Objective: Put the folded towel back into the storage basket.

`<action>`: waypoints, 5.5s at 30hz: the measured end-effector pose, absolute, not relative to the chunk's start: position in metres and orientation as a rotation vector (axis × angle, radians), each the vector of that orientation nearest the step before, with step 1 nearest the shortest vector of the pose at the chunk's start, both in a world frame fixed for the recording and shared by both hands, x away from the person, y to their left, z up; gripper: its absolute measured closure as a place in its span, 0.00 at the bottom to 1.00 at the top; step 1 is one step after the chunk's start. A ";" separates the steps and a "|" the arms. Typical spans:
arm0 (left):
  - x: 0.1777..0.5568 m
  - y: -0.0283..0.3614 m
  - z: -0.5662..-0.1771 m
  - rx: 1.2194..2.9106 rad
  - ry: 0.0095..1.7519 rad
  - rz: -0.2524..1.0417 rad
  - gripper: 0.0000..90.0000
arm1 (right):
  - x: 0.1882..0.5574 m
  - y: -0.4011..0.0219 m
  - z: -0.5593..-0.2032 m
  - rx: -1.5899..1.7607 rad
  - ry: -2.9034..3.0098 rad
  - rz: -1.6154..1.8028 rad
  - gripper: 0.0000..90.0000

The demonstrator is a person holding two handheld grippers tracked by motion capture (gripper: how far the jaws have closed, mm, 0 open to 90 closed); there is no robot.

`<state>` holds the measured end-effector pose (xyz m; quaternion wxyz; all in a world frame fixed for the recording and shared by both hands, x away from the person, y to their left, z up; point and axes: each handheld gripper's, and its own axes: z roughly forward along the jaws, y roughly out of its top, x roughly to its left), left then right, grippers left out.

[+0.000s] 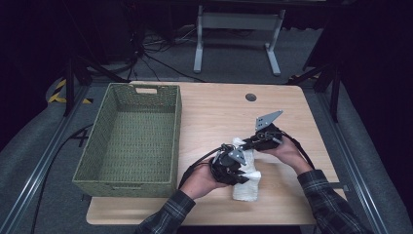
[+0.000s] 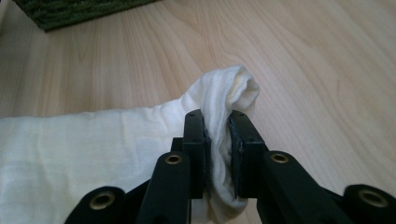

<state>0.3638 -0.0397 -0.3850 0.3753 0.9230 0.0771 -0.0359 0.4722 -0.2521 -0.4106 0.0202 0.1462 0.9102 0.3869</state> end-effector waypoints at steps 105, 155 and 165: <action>0.386 0.209 -0.343 2.220 0.520 0.173 0.41 | 0.548 0.017 -0.364 0.159 2.792 1.333 0.88; 0.403 0.056 -0.329 2.158 0.625 0.216 0.25 | 0.524 -0.182 -0.323 0.435 2.610 1.351 0.42; 0.393 0.014 -0.349 2.195 0.600 0.215 0.25 | 0.508 -0.228 -0.338 0.504 2.589 1.344 0.40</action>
